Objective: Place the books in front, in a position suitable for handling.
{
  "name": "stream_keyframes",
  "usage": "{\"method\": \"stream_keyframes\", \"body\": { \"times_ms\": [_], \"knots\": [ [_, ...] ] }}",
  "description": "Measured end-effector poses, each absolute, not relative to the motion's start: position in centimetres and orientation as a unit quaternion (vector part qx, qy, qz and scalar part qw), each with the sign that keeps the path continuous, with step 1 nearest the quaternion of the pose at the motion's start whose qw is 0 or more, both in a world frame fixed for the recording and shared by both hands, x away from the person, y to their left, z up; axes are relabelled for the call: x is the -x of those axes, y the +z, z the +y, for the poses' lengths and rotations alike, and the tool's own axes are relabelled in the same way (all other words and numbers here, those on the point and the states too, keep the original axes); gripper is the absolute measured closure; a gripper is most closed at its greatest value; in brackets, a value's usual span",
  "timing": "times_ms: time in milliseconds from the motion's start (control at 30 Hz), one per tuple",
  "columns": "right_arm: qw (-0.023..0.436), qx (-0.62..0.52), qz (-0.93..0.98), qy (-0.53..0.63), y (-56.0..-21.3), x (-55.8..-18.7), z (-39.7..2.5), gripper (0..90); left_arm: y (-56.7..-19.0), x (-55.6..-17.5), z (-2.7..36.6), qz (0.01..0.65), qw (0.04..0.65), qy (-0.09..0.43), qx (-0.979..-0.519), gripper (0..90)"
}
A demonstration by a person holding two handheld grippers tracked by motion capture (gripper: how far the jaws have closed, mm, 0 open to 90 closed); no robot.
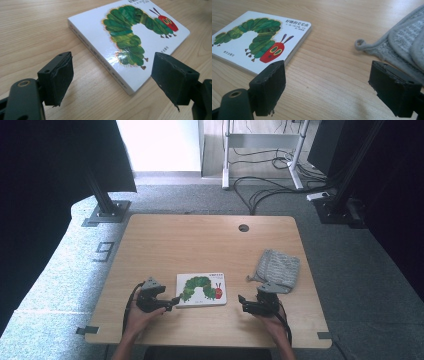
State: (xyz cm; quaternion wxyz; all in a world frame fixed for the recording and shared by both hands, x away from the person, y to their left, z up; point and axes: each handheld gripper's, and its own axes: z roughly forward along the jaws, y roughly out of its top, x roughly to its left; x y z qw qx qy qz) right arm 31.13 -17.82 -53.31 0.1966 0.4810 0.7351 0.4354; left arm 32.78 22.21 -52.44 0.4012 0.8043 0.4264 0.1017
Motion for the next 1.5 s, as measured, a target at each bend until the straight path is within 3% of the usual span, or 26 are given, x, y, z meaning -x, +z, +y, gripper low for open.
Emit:
{"method": "stream_keyframes", "body": {
  "times_ms": [600,1500],
  "knots": [
    [0.226,-0.453,0.753,0.42,-52.6,-32.8,-15.6,17.8,-53.0,-31.5,23.2,0.425,0.403,0.107,-0.803,19.1],
    [0.285,-0.517,0.693,0.414,-50.4,-39.2,-19.9,18.5,-53.1,-32.5,21.5,0.409,0.411,0.092,-0.809,19.9]
  ]
}}
